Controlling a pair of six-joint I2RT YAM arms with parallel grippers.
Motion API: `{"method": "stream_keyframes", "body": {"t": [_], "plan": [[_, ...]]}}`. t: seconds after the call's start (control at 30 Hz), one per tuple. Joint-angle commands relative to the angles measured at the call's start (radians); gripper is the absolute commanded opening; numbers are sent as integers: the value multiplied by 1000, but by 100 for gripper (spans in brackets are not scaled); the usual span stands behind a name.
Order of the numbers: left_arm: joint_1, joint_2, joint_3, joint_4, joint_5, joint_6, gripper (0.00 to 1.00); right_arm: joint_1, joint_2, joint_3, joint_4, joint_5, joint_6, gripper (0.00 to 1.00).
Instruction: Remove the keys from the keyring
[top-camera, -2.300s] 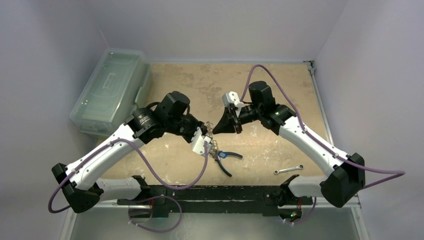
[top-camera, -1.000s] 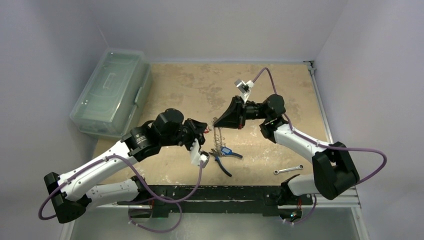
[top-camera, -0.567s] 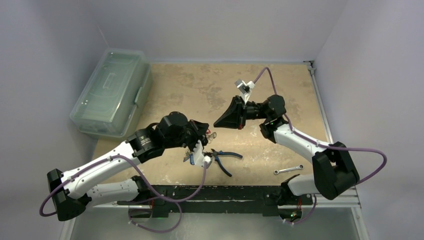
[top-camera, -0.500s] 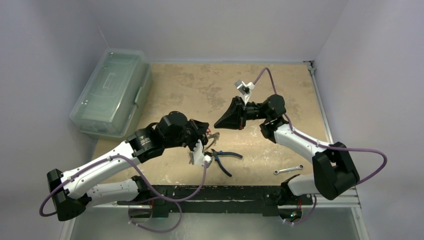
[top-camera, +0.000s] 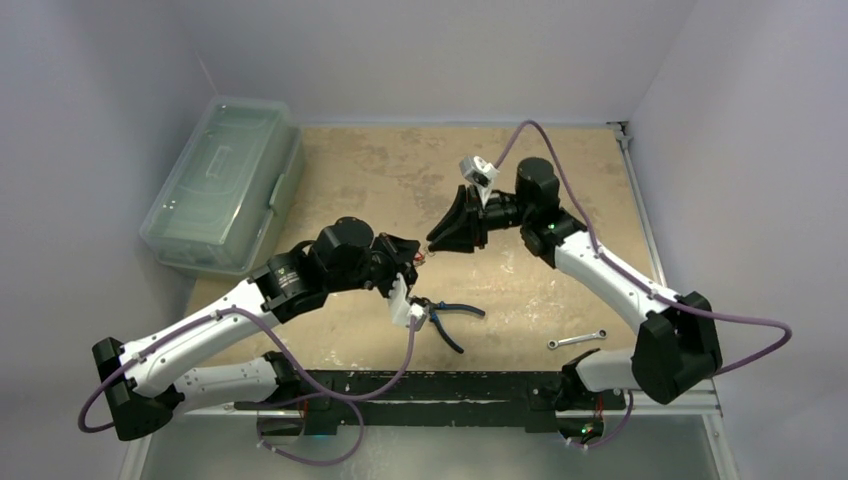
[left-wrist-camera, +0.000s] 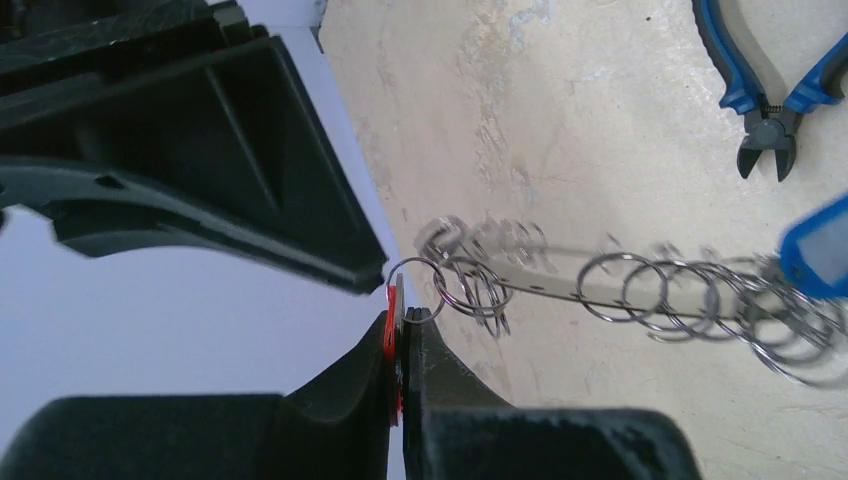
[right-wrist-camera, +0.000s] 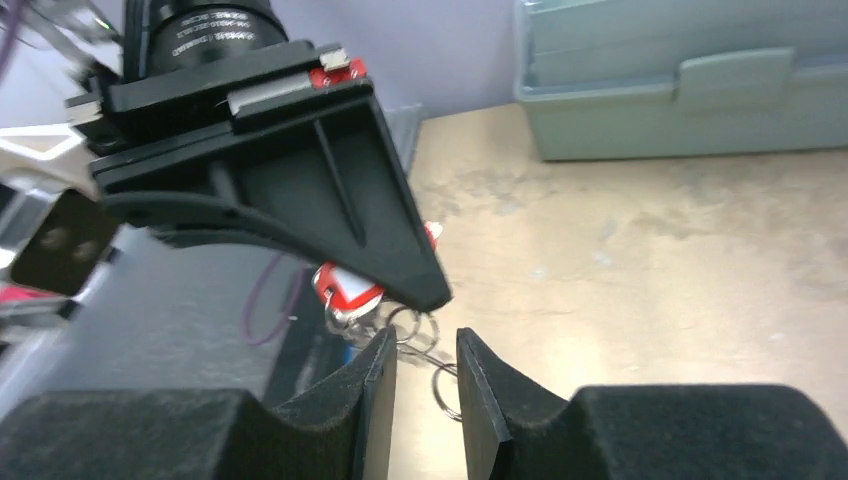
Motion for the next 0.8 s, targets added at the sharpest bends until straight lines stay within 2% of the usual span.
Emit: {"method": "stream_keyframes", "body": {"t": [0.0,0.4,0.77], "plan": [[-4,14,76,17,19,-49,0,47,-22,196,-662,115,-621,31],[-4,18,79,3,44,-50,0,49,-51,223,-844,70,-857,35],[-4,16,80,-20,88,-19,0,64,-37,233,-770,59,-834,37]]}}
